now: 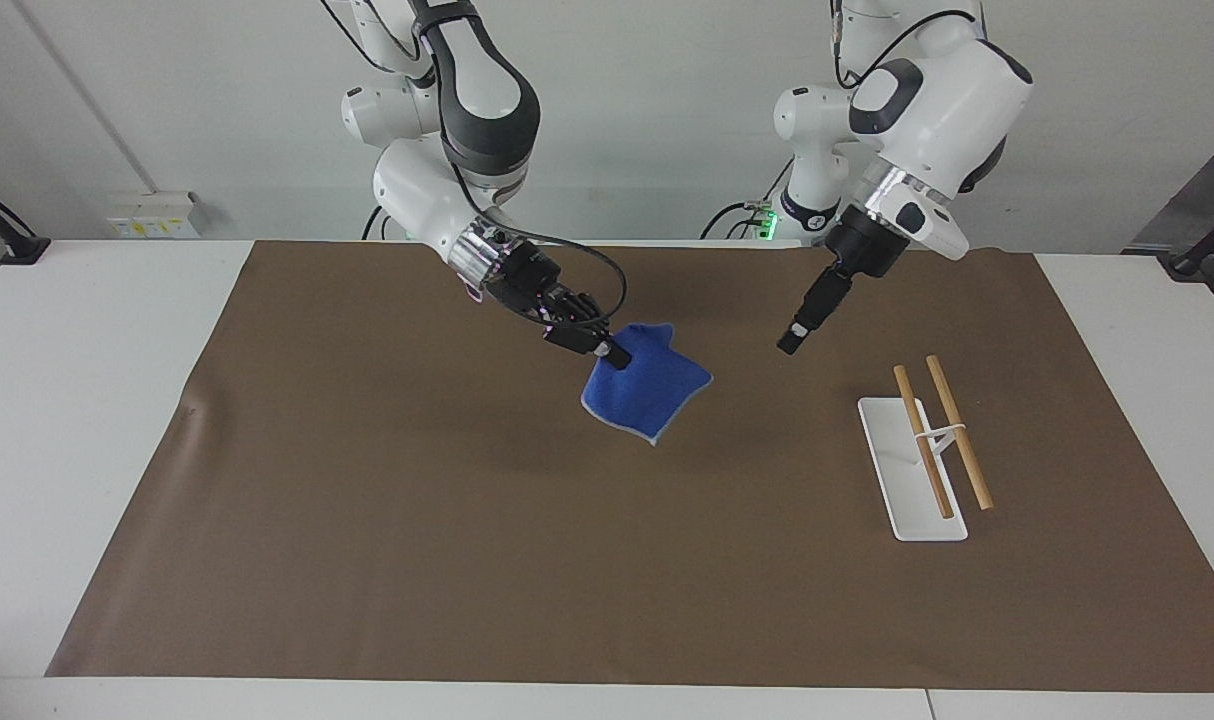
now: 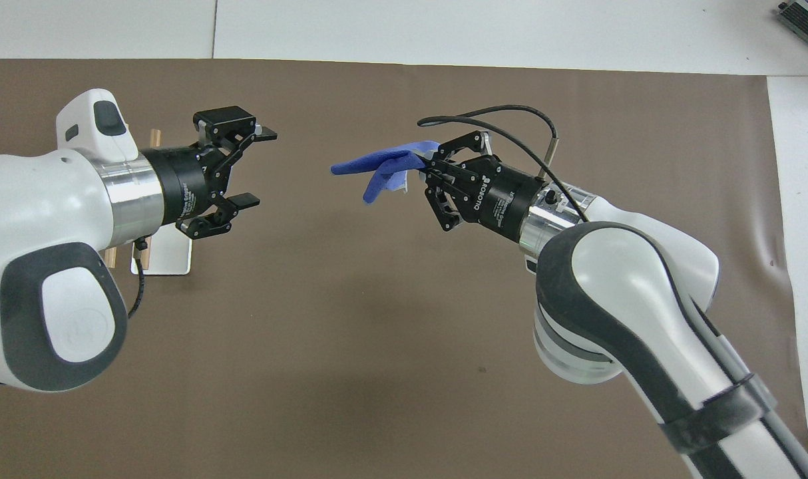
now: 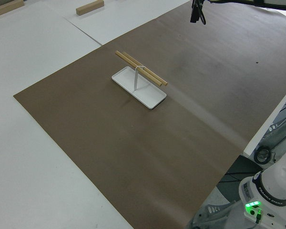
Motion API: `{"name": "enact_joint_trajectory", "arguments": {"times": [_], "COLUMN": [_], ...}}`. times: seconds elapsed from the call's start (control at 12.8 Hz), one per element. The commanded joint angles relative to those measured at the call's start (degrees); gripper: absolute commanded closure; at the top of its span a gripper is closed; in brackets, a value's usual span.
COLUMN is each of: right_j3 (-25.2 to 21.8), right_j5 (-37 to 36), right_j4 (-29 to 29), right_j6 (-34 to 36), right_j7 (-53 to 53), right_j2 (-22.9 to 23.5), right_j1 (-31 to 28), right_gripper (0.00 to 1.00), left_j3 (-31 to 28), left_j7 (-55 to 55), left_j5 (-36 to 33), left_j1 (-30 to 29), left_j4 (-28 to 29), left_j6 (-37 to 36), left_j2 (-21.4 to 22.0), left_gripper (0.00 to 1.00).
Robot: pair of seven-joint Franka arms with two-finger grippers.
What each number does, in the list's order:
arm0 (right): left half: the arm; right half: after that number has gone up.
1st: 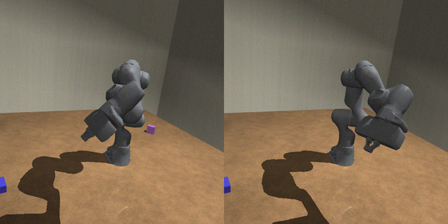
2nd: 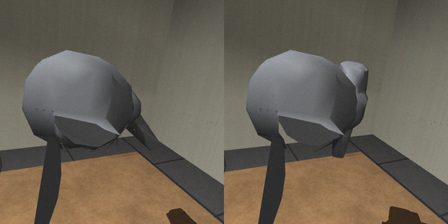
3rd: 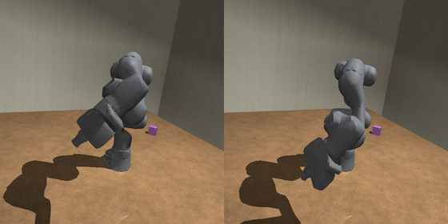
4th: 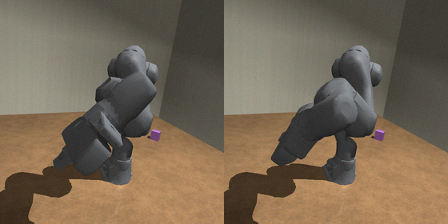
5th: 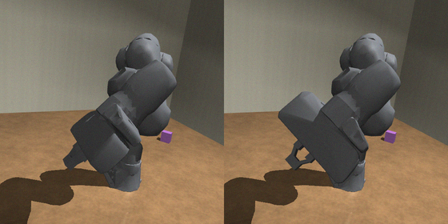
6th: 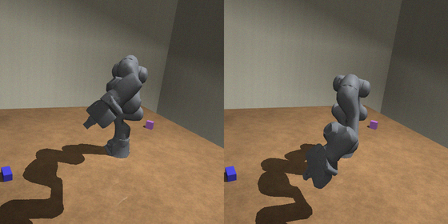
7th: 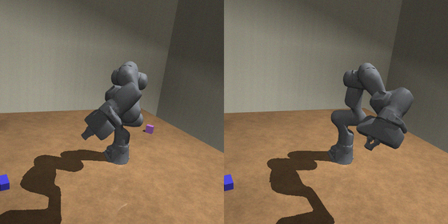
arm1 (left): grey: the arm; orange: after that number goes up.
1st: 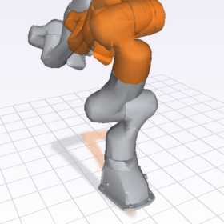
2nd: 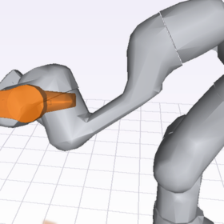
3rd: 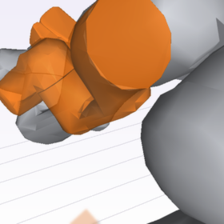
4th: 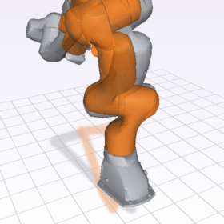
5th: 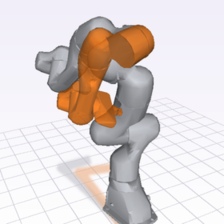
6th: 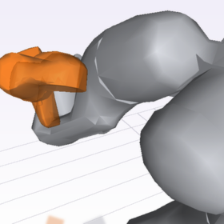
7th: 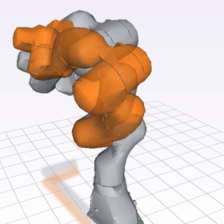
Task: Right arm passes towel to left arm to hang
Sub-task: 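Grasp the towel with the left gripper while the right gripper holds it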
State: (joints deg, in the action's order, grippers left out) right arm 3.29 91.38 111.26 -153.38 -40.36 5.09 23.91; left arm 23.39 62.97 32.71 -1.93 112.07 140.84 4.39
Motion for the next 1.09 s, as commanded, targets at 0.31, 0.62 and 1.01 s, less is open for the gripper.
{"name": "enact_joint_trajectory", "arguments": {"times": [0.31, 0.62, 1.01], "right_j3": [2.51, 2.51, 2.51], "right_j5": [6.27, 6.27, 6.18], "right_j4": [0.01, 0.01, 0.01], "right_j6": [-3.59, -3.68, -3.77], "right_j7": [-0.68, -0.25, 0.11], "right_j2": [-0.08, -0.08, -0.08], "right_j1": [0.44, 0.44, 0.44], "right_gripper": [1.00, 1.00, 1.00], "left_j3": [7.37, 8.34, 8.34], "left_j7": [12.69, 13.14, 12.44], "left_j5": [1.48, 1.48, 1.39], "left_j1": [0.35, 0.35, 0.17], "left_j4": [1.31, 0.96, 0.96], "left_j6": [16.72, 20.62, 20.44], "left_j2": [-6.23, -8.52, -8.52], "left_gripper": [0.00, 0.03, 0.94]}}
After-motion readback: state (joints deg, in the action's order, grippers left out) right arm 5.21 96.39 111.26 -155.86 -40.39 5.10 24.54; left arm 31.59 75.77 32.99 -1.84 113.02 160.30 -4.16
